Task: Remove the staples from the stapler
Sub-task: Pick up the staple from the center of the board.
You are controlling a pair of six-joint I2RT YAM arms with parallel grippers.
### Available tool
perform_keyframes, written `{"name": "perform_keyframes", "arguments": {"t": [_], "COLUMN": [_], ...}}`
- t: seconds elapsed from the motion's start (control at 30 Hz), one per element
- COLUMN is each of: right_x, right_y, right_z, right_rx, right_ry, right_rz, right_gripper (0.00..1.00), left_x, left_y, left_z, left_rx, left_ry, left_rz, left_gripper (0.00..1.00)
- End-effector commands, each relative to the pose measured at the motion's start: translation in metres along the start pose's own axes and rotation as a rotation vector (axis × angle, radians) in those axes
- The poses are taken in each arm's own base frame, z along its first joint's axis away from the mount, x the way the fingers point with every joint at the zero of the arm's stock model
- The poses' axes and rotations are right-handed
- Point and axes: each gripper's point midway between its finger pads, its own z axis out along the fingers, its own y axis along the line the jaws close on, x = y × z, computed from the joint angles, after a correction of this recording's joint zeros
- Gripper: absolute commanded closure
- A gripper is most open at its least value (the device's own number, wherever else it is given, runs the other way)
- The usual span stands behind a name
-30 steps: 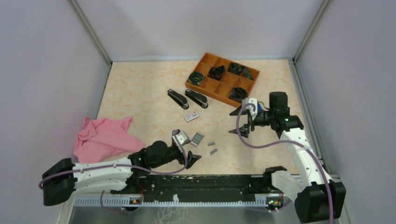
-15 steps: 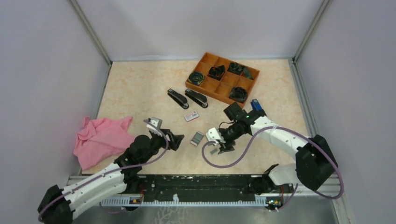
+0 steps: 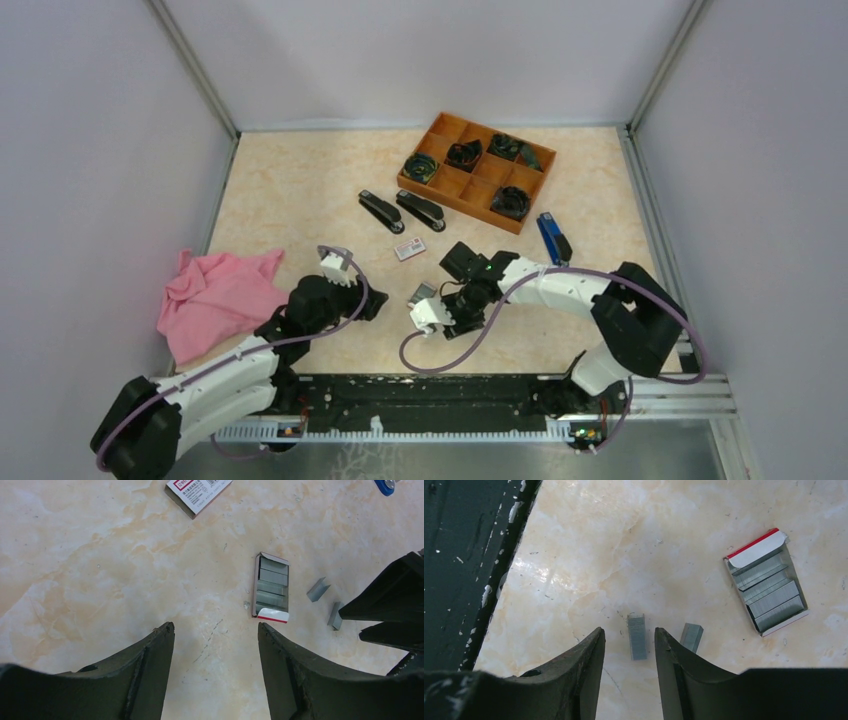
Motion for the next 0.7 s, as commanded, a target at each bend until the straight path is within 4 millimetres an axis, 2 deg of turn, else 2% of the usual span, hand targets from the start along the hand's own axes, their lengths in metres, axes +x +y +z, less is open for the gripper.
{"name": "perform_keyframes", "arguments": {"t": [0.0, 0.67], "right_x": [-0.008, 0.001], "right_y": [-0.025, -0.018], "right_z": [-0.002, 0.011], "right_rx": [0.075, 0.022], "right_ry": [0.037, 0.133], "right_rz": [-0.015, -0.021], "right_gripper": [0.59, 0.69], "left_x": [-0.011, 0.001], "left_y": [-0.011, -0.013], "left_z": [0.001, -0.002], "left_rx": [0.053, 0.077], "left_ry": [-0.032, 0.003], "left_rz": [-0.014, -0.029], "left_gripper": [0.32, 0.32]}}
